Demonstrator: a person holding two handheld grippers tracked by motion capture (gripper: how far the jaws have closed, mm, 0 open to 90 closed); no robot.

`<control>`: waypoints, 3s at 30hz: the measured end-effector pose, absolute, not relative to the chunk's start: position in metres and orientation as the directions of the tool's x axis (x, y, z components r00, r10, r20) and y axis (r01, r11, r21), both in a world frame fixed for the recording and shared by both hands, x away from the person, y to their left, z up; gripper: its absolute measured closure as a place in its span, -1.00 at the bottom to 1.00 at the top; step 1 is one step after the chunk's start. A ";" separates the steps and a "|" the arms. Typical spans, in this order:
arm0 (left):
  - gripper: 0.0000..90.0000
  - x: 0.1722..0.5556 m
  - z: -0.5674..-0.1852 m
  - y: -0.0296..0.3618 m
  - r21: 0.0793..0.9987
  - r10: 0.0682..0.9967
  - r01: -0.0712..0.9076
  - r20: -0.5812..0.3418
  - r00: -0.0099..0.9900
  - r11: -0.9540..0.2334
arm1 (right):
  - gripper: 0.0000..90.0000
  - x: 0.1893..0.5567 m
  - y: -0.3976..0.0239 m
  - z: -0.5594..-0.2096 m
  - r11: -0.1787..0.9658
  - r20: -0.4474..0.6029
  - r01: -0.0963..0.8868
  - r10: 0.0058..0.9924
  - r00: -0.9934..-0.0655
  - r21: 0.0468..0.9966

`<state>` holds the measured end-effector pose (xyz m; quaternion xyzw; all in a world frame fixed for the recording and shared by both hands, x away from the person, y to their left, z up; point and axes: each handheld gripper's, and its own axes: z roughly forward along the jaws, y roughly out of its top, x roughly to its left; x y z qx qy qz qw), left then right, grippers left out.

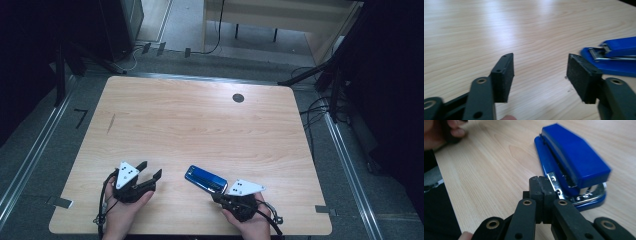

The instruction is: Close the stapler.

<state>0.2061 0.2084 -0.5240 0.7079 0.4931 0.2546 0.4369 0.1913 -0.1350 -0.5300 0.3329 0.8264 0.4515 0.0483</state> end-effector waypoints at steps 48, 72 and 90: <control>-0.69 0.217 -0.525 0.274 0.850 0.962 0.526 -0.118 0.246 -0.031 | 1.00 0.235 -0.130 -0.546 0.383 0.144 0.503 0.667 -0.731 0.775; -0.68 0.218 -0.525 0.272 0.842 0.962 0.538 -0.107 0.252 -0.048 | 1.00 0.252 -0.113 -0.545 0.374 0.141 0.506 0.680 -0.719 0.777; -0.68 0.218 -0.525 0.272 0.844 0.960 0.534 -0.104 0.259 -0.053 | 1.00 0.255 -0.083 -0.544 0.391 0.115 0.488 0.678 -0.727 0.781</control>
